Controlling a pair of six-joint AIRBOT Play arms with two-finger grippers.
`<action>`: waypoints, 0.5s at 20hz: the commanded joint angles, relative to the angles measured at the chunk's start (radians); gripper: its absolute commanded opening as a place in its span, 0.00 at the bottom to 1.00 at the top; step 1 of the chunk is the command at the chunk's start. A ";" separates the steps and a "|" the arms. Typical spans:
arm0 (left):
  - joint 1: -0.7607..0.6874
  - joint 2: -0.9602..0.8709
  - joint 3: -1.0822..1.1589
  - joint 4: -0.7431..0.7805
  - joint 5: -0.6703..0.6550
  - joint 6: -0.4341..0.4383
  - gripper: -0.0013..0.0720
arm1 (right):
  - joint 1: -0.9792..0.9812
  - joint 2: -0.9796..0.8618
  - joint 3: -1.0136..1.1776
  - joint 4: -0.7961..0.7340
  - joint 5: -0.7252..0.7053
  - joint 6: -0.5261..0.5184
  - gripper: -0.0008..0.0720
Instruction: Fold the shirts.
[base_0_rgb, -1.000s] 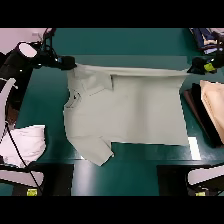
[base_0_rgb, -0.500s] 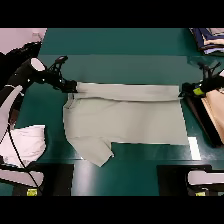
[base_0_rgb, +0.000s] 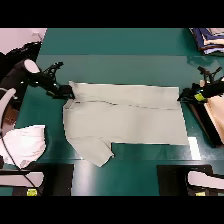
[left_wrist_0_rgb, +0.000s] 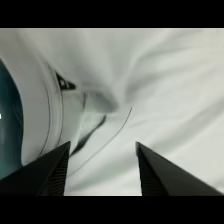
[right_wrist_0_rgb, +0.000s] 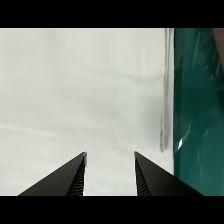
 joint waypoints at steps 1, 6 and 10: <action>0.016 0.184 -0.159 0.039 -0.059 -0.048 0.68 | -0.006 0.139 -0.055 -0.011 0.014 -0.003 0.50; 0.016 0.524 -0.622 0.016 -0.060 -0.154 0.68 | -0.026 0.265 -0.111 -0.006 0.006 -0.006 0.50; 0.016 0.661 -0.826 -0.094 -0.049 -0.177 0.68 | -0.026 0.278 -0.111 -0.002 -0.018 -0.006 0.50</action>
